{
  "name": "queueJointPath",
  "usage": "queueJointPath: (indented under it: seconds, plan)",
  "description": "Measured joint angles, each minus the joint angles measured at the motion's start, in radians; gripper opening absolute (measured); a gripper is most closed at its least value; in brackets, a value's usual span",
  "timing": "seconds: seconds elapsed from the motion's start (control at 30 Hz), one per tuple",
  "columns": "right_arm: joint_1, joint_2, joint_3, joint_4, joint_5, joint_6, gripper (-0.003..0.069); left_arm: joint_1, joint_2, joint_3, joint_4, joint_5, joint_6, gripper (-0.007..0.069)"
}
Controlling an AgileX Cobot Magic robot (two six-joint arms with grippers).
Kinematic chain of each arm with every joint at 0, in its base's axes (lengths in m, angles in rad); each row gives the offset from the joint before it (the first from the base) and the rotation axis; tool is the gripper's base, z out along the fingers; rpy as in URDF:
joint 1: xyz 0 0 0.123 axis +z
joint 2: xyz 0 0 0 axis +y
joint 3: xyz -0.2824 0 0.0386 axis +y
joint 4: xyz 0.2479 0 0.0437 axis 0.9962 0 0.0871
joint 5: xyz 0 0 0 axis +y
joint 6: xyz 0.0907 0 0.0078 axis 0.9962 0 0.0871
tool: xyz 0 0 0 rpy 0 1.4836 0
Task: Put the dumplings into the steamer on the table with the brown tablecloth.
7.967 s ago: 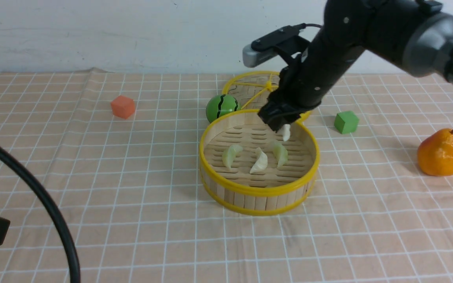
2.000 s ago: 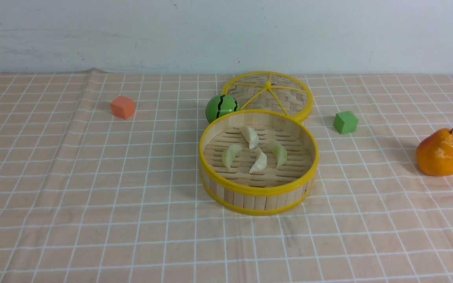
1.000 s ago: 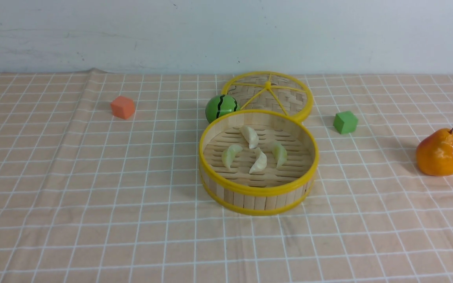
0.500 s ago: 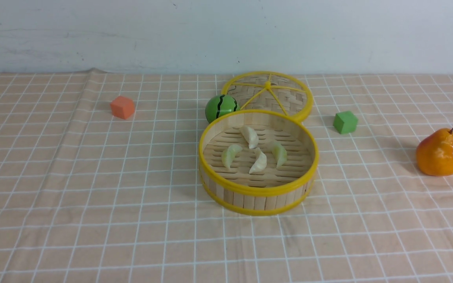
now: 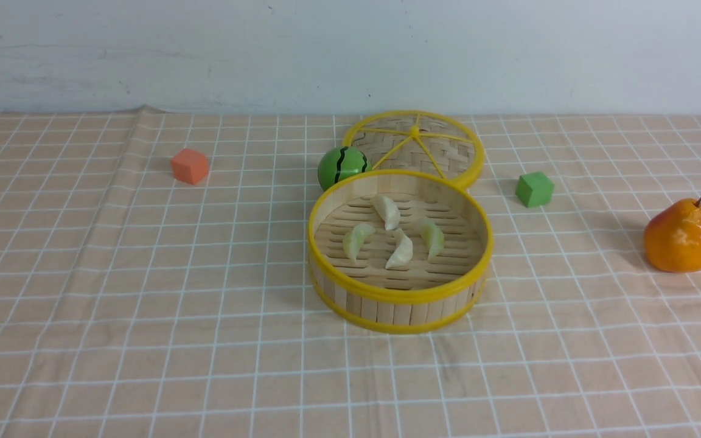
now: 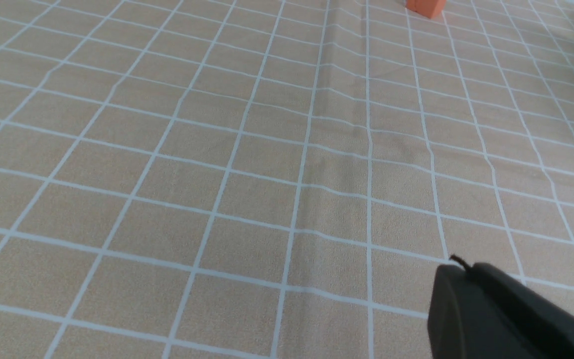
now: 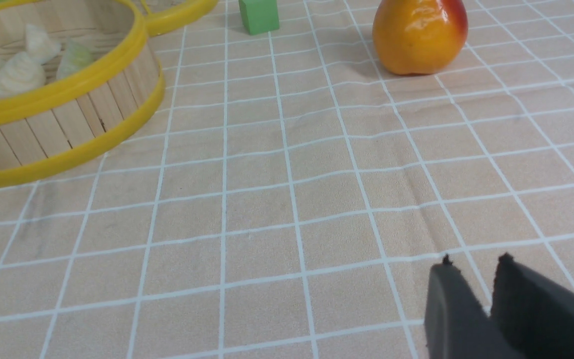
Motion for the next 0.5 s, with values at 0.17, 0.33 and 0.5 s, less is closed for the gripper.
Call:
queueJointPath:
  seconds: [0.17, 0.33, 0.5]
  plan:
    - [0.000, 0.000, 0.000, 0.000, 0.000, 0.000, 0.0137, 0.000, 0.000, 0.000, 0.000, 0.000, 0.000, -0.0013]
    - [0.000, 0.000, 0.000, 0.000, 0.000, 0.000, 0.0136, 0.000, 0.000, 0.000, 0.000, 0.000, 0.000, -0.0013]
    - [0.000, 0.000, 0.000, 0.000, 0.000, 0.000, 0.0142, 0.000, 0.000, 0.000, 0.000, 0.000, 0.000, -0.0011]
